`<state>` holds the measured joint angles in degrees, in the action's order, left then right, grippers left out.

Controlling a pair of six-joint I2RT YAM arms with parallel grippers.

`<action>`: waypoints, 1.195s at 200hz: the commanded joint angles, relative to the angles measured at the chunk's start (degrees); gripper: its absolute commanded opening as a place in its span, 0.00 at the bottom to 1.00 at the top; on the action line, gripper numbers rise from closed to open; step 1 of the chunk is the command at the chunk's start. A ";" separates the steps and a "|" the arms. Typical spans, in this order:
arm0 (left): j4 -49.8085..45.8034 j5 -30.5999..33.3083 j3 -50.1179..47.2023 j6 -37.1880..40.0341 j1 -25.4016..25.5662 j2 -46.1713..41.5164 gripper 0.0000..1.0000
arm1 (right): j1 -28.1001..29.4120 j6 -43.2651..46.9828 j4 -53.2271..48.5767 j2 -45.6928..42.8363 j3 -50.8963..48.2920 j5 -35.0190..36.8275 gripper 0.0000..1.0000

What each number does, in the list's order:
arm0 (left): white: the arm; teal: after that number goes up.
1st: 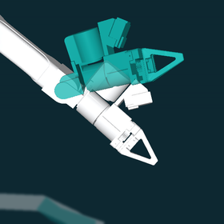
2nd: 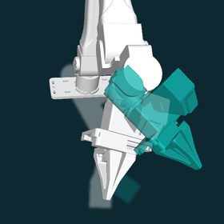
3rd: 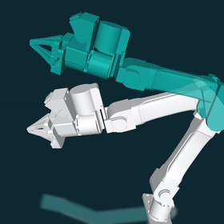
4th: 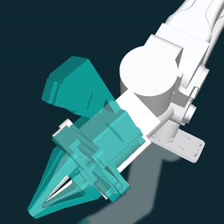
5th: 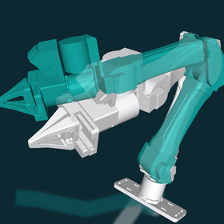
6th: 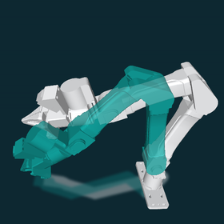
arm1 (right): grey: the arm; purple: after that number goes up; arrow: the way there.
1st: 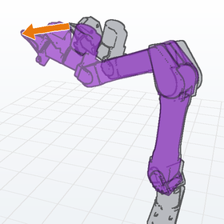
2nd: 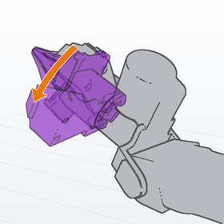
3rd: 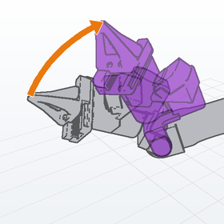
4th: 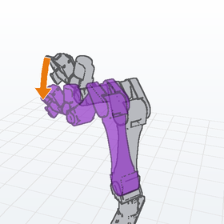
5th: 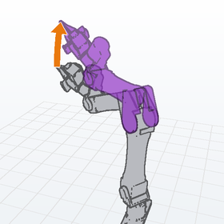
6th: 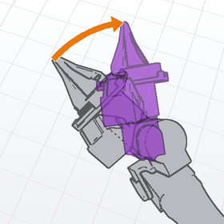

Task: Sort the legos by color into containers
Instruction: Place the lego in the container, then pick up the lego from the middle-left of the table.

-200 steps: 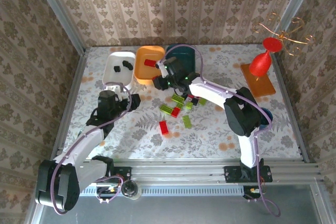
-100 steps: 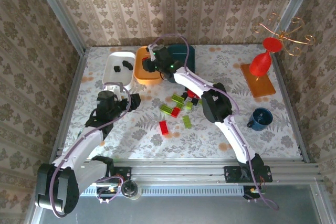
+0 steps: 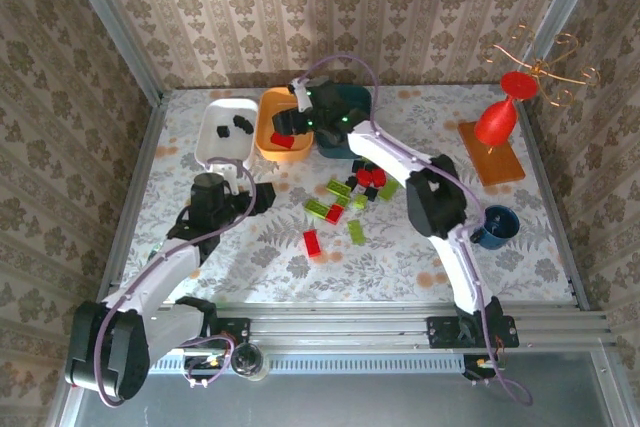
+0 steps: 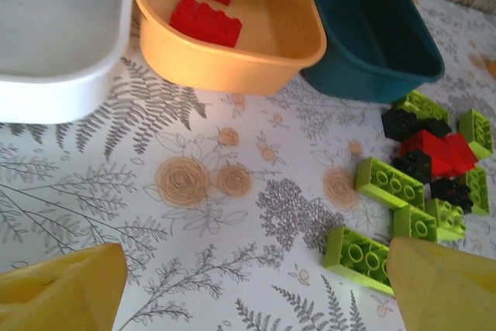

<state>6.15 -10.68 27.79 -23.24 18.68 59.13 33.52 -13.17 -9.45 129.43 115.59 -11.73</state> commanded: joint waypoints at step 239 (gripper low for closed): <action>-23.71 7.78 15.85 4.49 28.35 21.91 0.93 | -2.49 6.85 12.21 -72.91 -83.32 22.60 1.00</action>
<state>-12.47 -5.08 40.64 -18.37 44.75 78.85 31.27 -4.89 -1.69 56.62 34.02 11.33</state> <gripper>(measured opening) 0.918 0.999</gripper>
